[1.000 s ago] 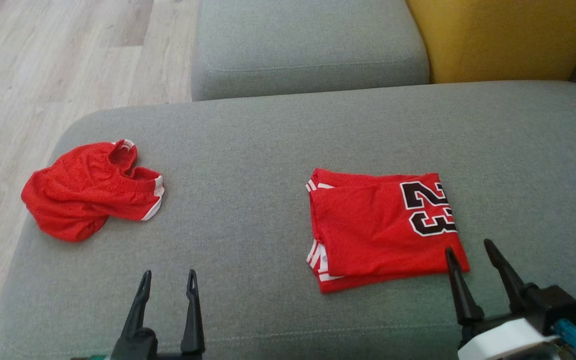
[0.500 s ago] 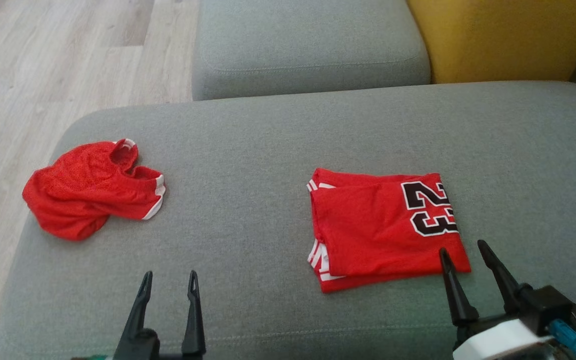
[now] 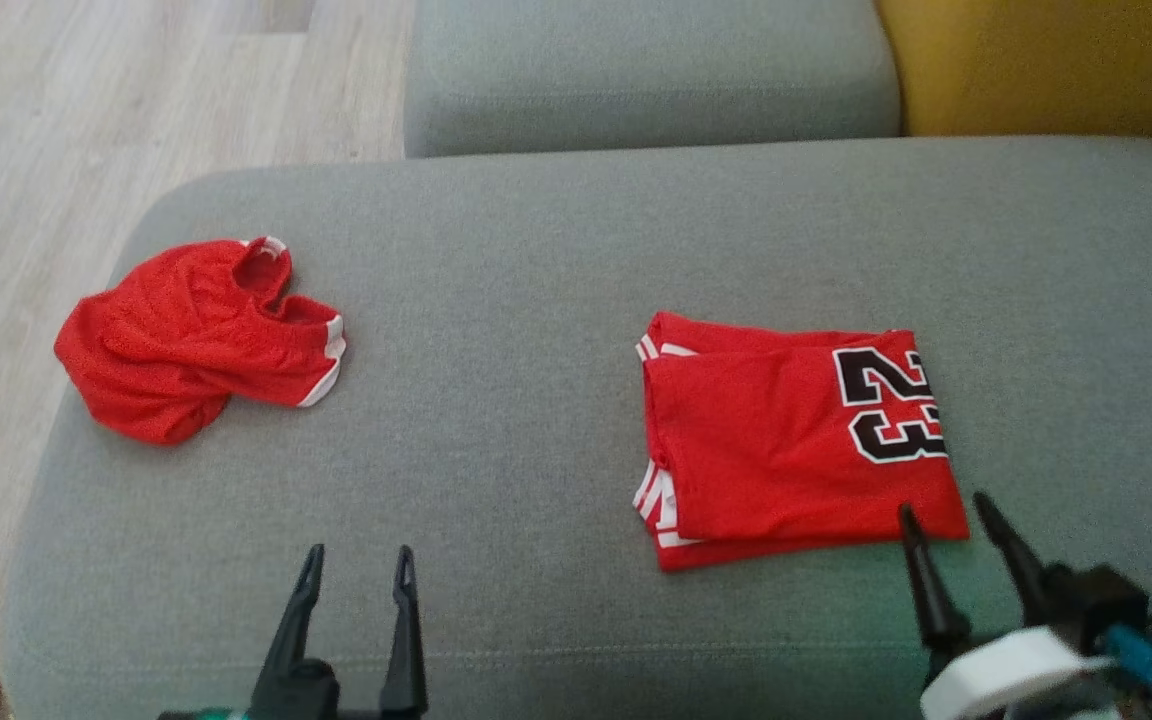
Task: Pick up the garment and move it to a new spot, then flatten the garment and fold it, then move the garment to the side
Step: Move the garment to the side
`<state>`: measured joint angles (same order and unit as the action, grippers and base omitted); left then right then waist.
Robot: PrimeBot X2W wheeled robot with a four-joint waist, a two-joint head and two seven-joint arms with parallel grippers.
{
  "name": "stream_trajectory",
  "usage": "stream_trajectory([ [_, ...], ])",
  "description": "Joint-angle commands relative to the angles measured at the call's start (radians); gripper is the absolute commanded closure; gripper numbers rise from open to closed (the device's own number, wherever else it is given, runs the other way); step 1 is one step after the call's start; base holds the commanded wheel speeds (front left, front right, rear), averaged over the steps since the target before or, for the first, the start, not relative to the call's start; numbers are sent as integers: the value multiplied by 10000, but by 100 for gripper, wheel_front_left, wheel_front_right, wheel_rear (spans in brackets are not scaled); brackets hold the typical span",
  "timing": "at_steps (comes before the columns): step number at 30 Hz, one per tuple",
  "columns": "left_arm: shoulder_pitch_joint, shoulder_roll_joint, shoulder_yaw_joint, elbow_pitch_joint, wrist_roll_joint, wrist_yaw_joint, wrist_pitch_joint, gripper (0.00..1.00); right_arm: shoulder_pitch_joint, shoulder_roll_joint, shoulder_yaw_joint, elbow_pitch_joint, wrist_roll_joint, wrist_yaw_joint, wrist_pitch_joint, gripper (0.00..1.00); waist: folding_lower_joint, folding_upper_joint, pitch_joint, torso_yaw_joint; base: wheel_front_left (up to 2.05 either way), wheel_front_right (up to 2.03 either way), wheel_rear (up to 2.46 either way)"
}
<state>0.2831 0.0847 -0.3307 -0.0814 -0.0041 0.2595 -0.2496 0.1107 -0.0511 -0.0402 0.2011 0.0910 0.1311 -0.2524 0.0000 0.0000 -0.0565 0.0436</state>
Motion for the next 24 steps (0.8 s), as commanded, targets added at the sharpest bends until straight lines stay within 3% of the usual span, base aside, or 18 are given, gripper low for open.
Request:
stream_trajectory([
  [1,-591,-22,187,-313,61,-16,-122,0,-946,-123,24,-74,13,-4,-93,0,0,0,173,77,0,0,0],
  [6,-876,-32,-49,-256,81,-145,-122,0,-2224,-87,-722,1248,137,-4,-93,0,0,0,613,260,0,0,0],
  [12,-1443,-69,-338,-206,142,-247,-122,0,-4268,-576,-1167,3511,154,-4,261,0,0,0,1519,525,0,0,0],
  [24,-2310,-175,-752,-3,-54,-529,-122,0,-6879,-1686,-1123,6399,881,-4,2446,0,0,0,2647,827,0,0,0],
])
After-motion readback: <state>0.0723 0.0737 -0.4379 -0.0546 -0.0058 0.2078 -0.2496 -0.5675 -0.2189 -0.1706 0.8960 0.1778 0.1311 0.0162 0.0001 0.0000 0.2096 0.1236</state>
